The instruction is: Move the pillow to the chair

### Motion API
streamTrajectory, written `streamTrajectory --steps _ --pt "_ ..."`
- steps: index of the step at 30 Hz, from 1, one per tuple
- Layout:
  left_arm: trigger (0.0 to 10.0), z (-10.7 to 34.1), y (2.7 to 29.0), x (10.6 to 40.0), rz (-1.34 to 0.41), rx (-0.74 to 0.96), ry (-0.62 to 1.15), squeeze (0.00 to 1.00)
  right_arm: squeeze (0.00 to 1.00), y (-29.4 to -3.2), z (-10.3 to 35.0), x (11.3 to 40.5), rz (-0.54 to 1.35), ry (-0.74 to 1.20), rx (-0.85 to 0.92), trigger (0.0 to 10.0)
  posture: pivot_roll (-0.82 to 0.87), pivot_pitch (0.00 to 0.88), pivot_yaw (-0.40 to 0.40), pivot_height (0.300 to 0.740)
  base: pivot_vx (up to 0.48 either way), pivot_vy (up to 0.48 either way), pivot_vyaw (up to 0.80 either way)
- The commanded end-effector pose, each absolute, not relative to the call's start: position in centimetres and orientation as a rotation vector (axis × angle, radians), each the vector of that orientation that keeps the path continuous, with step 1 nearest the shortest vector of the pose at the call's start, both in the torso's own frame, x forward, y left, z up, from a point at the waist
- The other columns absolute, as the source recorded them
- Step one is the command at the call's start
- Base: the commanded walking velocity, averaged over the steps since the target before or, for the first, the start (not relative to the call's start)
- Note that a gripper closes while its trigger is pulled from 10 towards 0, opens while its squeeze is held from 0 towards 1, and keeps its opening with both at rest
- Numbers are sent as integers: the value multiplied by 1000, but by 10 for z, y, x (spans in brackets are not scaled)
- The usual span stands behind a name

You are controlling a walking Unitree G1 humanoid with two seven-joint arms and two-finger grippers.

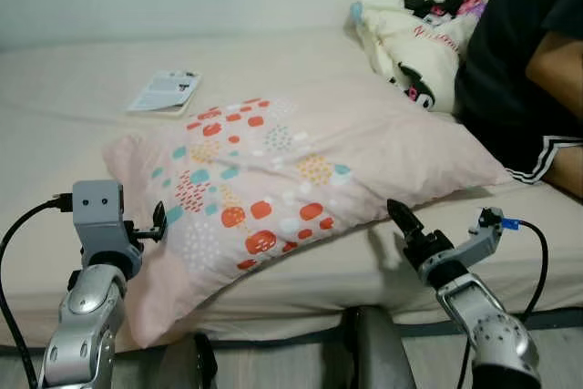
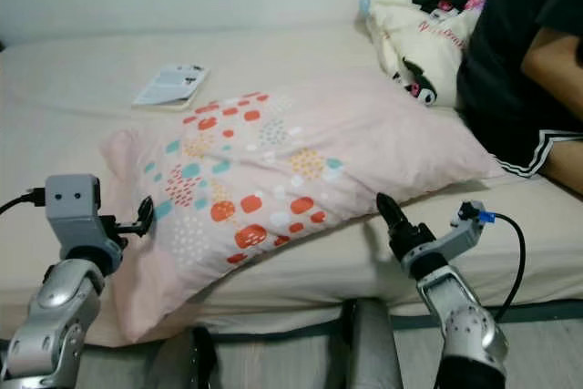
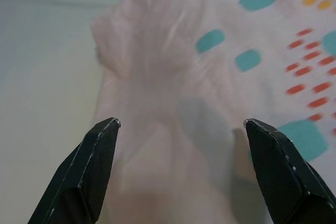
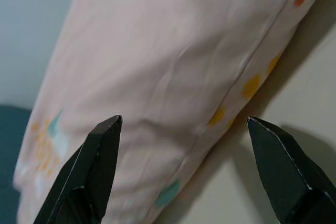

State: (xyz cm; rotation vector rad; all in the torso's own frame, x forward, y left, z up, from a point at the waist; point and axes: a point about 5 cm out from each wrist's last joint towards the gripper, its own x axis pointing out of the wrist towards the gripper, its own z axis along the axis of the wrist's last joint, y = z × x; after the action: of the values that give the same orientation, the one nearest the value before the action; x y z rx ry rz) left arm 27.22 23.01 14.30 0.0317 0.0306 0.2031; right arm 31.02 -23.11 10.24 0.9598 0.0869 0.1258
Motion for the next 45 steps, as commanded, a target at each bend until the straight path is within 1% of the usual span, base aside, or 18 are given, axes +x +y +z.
streamTrajectory --steps 1,6,8,10,14,17,19,20,24,26,31,37,41,42,44,45 --pt "10000 143 234 269 209 44 43 0 0 -230 94 310 116 102 976 10000 4 239 48 450 0 0 0" --pt "10000 144 234 266 207 43 48 0 0 -218 99 319 173 95 994 10000 9 245 43 450 0 0 0" --pt "10000 144 233 264 206 40 53 0 0 -204 107 326 267 65 1023 10000 15 251 38 450 0 0 0" --pt "10000 144 232 262 204 38 59 0 0 -195 114 332 335 34 1062 10000 21 255 36 450 0 0 0" --pt "10000 144 231 260 205 34 66 0 0 -192 118 340 366 8 1137 10000 23 260 37 450 0 0 0" --pt "10000 144 230 259 203 36 68 0 0 -190 118 344 363 19 1151 10000 25 265 37 450 0 0 0" --pt "10000 145 230 259 199 38 70 0 0 -183 110 350 312 114 1124 10000 26 273 34 450 0 0 0" --pt "10000 145 230 259 199 38 70 0 0 -183 110 350 312 114 1124 10000 26 273 34 450 0 0 0" --pt "10000 145 232 258 199 38 72 0 0 -178 102 355 238 229 1055 10000 28 276 30 450 0 0 0" --pt "10000 145 232 258 201 37 73 0 0 -179 103 356 229 233 1060 10000 24 277 28 450 0 0 0" --pt "10000 144 231 255 201 33 78 0 0 -179 102 358 211 288 1000 10000 20 280 27 450 0 0 0" --pt "10000 146 229 257 197 28 76 0 0 -176 105 363 242 285 1019 10000 29 275 26 450 0 0 0" --pt "10000 147 231 257 200 30 74 0 0 -169 107 367 275 314 992 10000 30 273 25 450 0 0 0" --pt "10000 148 231 257 200 31 74 0 0 -168 107 368 278 319 976 3961 31 270 21 450 0 0 0" --pt "10000 148 231 257 201 31 74 0 0 -167 106 368 271 321 974 3961 31 270 21 450 0 0 0" --pt "10000 148 231 257 203 30 72 0 0 -167 107 369 267 322 971 0 32 268 18 450 0 0 0"
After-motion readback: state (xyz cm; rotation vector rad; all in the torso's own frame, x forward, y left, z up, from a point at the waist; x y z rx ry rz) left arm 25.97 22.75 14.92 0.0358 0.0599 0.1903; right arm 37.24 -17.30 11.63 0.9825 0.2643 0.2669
